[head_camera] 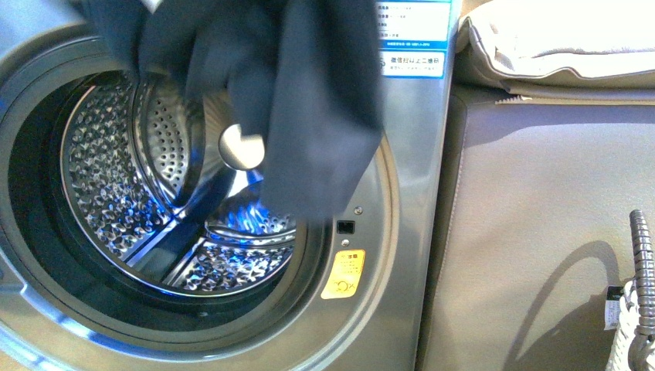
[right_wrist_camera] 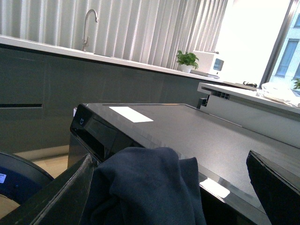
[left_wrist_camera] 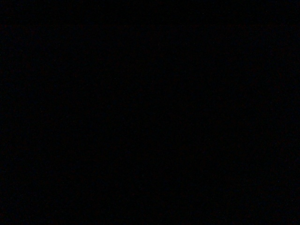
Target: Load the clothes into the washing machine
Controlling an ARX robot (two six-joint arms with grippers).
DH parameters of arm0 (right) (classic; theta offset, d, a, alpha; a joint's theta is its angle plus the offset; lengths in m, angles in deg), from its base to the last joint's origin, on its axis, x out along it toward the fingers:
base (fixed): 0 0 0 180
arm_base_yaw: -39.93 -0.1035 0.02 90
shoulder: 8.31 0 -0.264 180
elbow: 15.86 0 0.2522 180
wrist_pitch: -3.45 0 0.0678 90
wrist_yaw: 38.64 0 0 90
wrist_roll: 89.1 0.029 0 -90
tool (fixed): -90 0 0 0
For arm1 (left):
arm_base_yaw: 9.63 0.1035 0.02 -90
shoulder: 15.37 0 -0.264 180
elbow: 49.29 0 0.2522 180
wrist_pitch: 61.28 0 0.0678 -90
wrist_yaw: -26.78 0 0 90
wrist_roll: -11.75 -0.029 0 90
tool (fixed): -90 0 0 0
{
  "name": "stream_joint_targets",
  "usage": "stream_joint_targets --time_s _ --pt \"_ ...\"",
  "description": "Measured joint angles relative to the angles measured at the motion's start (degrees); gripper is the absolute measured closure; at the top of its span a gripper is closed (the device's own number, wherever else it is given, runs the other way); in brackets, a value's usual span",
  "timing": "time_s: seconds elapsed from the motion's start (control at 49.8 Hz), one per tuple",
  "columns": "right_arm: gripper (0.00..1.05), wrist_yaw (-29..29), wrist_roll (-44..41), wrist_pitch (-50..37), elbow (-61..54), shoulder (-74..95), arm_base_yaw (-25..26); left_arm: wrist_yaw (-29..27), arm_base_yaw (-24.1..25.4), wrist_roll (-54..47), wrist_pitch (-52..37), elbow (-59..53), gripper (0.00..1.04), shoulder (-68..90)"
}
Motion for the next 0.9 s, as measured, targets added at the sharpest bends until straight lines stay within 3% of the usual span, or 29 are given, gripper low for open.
stream_joint_targets --time_s 0.562,0.903 --pt "0.07 0.0 0.0 -0.1 0.0 0.0 0.0 2.8 9.1 0.6 -12.7 -13.9 0.92 11.4" --pt "0.07 0.0 0.0 -0.1 0.0 0.0 0.0 3.2 11.4 -0.7 -16.5 -11.3 0.92 25.5"
